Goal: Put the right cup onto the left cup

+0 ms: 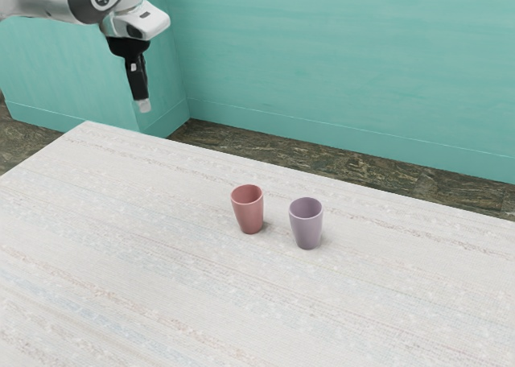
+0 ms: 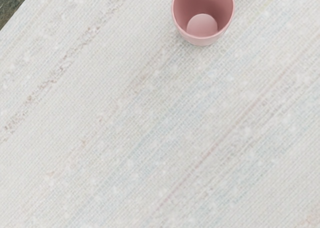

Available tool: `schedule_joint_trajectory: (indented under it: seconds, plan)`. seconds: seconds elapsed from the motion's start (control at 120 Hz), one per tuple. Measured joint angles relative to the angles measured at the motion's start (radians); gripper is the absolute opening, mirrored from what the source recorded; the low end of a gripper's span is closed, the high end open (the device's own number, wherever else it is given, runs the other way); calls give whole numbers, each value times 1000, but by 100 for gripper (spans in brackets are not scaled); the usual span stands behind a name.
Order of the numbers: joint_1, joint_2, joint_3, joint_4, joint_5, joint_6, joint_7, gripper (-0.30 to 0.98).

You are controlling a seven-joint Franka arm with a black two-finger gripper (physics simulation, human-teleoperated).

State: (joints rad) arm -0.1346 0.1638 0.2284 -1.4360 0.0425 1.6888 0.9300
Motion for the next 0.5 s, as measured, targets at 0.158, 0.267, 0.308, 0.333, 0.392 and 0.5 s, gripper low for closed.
schedule_joint_trajectory:
  seconds: [0.158, 0.267, 0.308, 0.333, 0.392, 0.5]
  plan:
    - [-87, 73, 8, 25, -5, 11, 19, 69]
    - [-165, 138, 15, 55, -5, 30, 29, 69]
    - [-180, 160, 12, 60, -6, 39, 31, 68]
    - [-184, 174, 8, 62, -7, 46, 33, 68]
    - [-193, 232, 3, 110, -11, 62, 36, 68]
    - [-218, 357, -2, 221, -20, 82, 43, 69]
